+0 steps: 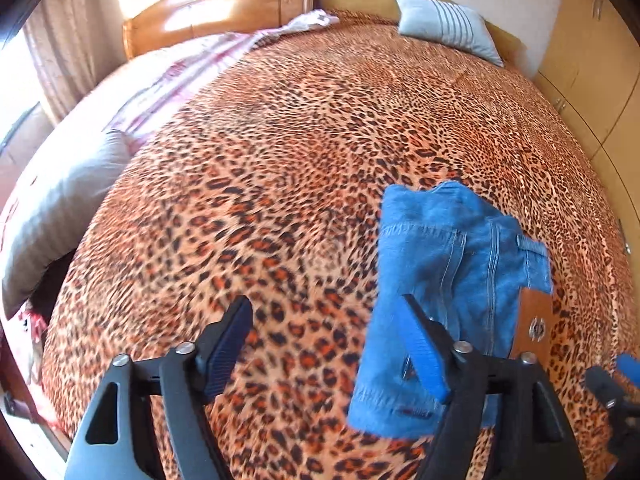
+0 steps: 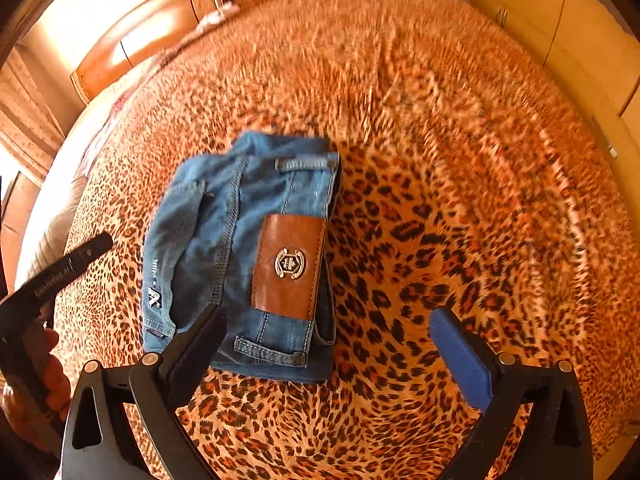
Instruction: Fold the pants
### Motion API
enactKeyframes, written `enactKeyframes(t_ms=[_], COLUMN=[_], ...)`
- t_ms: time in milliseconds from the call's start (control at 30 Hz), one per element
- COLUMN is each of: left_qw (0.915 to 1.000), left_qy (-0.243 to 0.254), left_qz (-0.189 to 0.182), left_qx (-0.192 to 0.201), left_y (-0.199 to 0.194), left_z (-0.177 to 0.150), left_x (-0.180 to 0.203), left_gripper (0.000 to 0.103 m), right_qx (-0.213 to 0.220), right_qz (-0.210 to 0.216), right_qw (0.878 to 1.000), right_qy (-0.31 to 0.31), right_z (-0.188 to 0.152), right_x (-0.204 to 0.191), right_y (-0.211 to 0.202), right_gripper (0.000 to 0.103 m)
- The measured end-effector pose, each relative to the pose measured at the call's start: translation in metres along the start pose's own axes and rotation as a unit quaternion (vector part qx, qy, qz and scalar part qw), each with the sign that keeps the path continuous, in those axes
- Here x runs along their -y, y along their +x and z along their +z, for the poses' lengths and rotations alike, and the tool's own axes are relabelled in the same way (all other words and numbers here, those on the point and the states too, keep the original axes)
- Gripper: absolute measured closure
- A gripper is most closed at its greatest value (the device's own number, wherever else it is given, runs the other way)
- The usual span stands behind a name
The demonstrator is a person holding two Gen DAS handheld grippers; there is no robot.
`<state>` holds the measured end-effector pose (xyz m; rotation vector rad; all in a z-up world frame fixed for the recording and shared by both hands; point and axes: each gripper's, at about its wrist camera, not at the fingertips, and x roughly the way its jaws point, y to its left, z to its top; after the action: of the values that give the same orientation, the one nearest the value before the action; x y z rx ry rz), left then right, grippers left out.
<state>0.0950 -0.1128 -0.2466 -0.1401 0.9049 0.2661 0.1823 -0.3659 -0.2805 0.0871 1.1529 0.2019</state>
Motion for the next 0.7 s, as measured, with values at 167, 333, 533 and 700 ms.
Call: enactKeyframes(t_ms=[167,333,533,700], left_qw=[0.9989,0.9967,0.9966,0.9972], left_qy=[0.036,0.070,0.077,0.074], left_qz=[0.029,0.040,0.028,0.005], left_qx=[0.002,0.004,-0.007,0.007], left_y=[-0.019,-0.038,-0.055,-0.072], left_z=[-0.031,-0.051,-0.068,-0.075], left_x=[0.010,0.025,0.036,0.037], left_gripper=[0.024,0.023,0.023,0.023], right_qx=[0.043,0.054,0.068,0.083], right_qz=[-0.004,-0.019,-0.035,-0.049], right_qw=[0.999,0.998,0.997,0.995], right_qy=[-0.002,-0.008,-0.017,-0.004], right_z=[-0.020,-0.038,-0.056,-0.077], right_x=[-0.008,-0.012,-0.010,0.003], right_y=[-0.026,-0.045,-0.063,-0.076], right_gripper=[0.001,0.000,0.001,0.000])
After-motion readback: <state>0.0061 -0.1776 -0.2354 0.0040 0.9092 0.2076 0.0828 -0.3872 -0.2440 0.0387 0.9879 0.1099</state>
